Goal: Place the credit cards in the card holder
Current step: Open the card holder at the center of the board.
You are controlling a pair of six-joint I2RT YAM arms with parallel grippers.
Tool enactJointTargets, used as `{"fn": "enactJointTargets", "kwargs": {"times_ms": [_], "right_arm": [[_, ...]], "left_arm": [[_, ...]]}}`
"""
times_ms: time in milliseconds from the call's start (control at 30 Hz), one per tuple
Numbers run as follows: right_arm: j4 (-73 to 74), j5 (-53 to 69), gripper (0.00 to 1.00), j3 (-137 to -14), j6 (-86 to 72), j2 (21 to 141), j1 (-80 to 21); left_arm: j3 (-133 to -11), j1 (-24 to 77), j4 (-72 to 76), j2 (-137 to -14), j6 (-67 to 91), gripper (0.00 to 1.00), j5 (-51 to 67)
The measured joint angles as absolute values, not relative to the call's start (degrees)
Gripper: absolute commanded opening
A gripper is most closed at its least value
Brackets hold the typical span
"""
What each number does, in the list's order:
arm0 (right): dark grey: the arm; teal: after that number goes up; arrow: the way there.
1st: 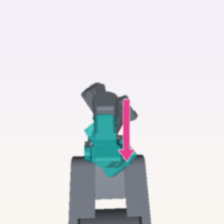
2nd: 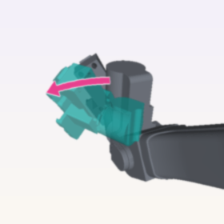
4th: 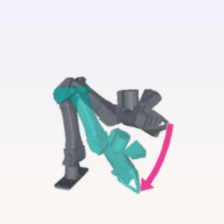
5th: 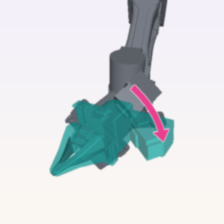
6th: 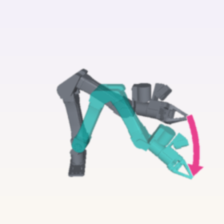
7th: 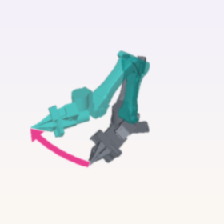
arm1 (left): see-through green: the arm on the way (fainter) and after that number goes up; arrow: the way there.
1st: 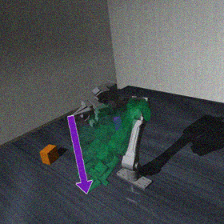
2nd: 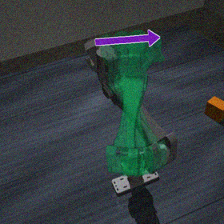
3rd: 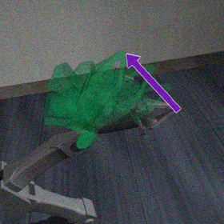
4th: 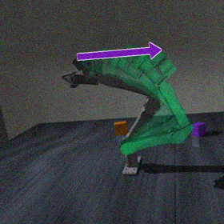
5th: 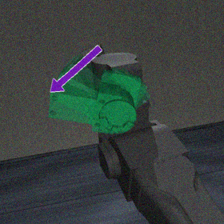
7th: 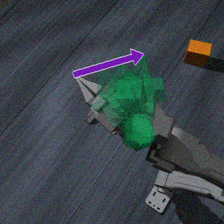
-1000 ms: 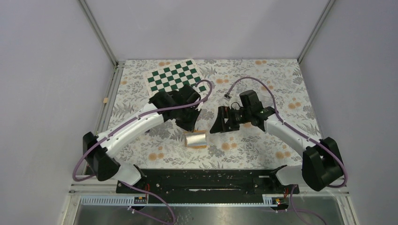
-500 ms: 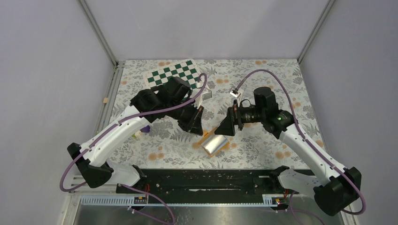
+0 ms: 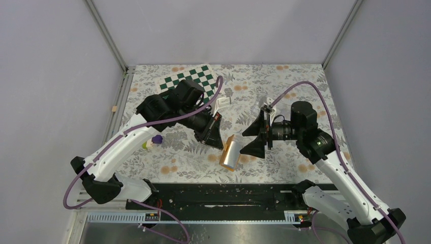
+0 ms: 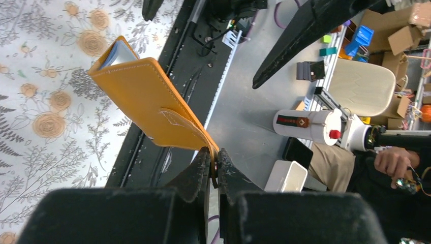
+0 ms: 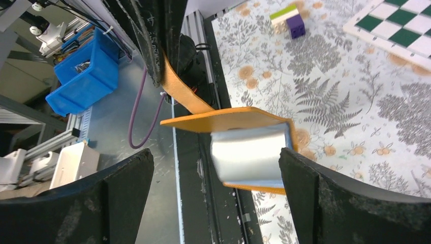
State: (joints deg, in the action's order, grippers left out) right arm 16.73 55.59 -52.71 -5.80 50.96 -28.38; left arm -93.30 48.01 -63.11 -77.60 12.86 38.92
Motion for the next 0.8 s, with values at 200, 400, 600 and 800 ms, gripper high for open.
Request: {"fn": "enactJointTargets", "kwargs": {"times_ms": [200,400,600,800], "right_arm": [[13.37,55.22,1.00,-50.11,-3.99,46.89,-28.38],[7.31,55.18,0.99,-46.61,-3.14,45.17,-28.38],[-3.84,55.16,0.99,-40.38,-2.85,42.94,-28.38],[-11.84,56.36,0.99,-39.07,-1.91,44.45,-28.40]], "left_arm": [[-94.63,48.01,-63.86,-77.60,12.82,0.00,42.87],[-95.53,48.03,-64.20,-77.60,12.45,0.00,46.52],[-95.68,48.64,-64.20,-77.60,12.36,0.00,50.24],[-95.68,48.82,-64.36,-77.60,12.12,0.00,50.46]]}}
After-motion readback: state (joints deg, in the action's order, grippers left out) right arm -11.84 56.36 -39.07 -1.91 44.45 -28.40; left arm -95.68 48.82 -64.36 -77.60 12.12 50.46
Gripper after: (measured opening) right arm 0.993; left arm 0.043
